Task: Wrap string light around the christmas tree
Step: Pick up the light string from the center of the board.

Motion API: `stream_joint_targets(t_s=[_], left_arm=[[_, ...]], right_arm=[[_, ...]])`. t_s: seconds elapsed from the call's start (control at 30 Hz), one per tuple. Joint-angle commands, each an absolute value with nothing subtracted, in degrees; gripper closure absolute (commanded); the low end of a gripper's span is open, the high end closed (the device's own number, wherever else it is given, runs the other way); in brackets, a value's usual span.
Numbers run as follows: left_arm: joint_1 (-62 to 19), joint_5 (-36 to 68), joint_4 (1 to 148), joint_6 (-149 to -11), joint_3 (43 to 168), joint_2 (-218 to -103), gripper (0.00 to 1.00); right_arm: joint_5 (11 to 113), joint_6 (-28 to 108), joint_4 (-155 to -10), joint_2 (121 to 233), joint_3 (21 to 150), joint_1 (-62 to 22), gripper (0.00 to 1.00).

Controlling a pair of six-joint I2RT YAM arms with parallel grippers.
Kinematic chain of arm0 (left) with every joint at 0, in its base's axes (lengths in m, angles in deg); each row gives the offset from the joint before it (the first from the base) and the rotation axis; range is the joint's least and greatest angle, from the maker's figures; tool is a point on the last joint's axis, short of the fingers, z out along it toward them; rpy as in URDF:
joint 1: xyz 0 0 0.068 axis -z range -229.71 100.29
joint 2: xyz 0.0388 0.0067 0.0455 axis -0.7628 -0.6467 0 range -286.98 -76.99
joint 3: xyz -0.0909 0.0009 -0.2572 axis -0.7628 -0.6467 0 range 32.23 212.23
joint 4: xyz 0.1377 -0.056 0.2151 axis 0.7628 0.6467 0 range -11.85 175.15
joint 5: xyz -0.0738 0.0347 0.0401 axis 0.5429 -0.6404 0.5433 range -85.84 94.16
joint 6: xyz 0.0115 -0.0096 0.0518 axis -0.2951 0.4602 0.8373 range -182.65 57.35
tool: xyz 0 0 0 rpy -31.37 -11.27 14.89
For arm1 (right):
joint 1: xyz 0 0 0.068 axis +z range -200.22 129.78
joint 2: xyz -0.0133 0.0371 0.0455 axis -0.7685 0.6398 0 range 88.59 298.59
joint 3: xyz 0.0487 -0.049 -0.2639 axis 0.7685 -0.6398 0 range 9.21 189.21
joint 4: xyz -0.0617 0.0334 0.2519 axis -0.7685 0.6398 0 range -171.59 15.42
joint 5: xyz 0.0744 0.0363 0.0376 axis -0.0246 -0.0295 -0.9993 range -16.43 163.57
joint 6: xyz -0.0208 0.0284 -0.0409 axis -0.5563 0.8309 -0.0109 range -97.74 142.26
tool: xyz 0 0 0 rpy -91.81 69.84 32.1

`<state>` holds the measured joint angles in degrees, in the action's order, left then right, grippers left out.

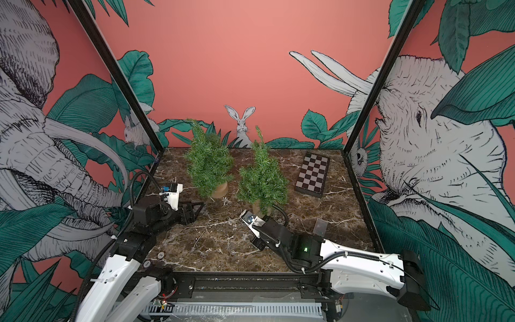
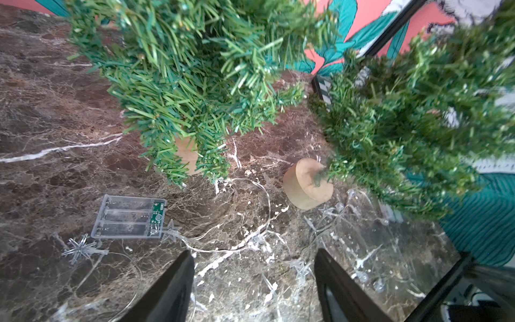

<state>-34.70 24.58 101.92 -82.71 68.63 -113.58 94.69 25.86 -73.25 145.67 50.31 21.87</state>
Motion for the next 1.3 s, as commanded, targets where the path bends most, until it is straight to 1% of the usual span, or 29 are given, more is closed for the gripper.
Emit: stream_joint_targets(t_s=[0.0, 0.07, 0.2, 0.37, 0.63, 0.73, 0.9, 1.17, 1.27], left_arm=[[-34.0, 26.6, 107.0, -87.5, 69.0, -113.1, 0.34], [-33.2, 25.5, 110.5, -89.9, 68.4, -112.5, 0.34], [-31.9, 24.2, 114.9, -92.1, 67.0, -111.7, 0.34], [-31.7, 21.2, 114.8, -93.9, 65.2, -109.7, 0.34], [-31.7, 21.2, 113.3, -95.2, 63.1, -109.3, 0.32], [-31.7, 21.0, 113.2, -95.3, 62.8, -109.3, 0.32], [-31.7, 20.7, 113.2, -95.1, 62.8, -109.1, 0.31], [-31.8, 20.5, 112.8, -95.1, 62.4, -107.9, 0.31], [-31.7, 21.0, 112.7, -95.2, 62.4, -107.8, 0.31]], right_arm=[[87.4, 29.7, -74.0, 148.2, 47.5, 21.9, 0.79], [82.5, 28.9, -76.4, 151.9, 46.5, 22.4, 0.71], [78.4, 23.2, -77.7, 161.4, 48.3, 24.3, 0.61], [76.7, 16.7, -77.8, 173.2, 53.6, 25.4, 0.59], [75.2, 12.8, -80.2, 179.9, 56.7, 25.4, 0.54], [74.6, 12.8, -79.8, 183.1, 57.8, 25.4, 0.54], [74.7, 13.0, -79.7, 186.3, 58.9, 25.3, 0.57], [76.6, 15.1, -80.1, 187.2, 57.1, 25.1, 0.67], [78.0, 15.1, -79.1, 187.4, 57.4, 25.1, 0.75]])
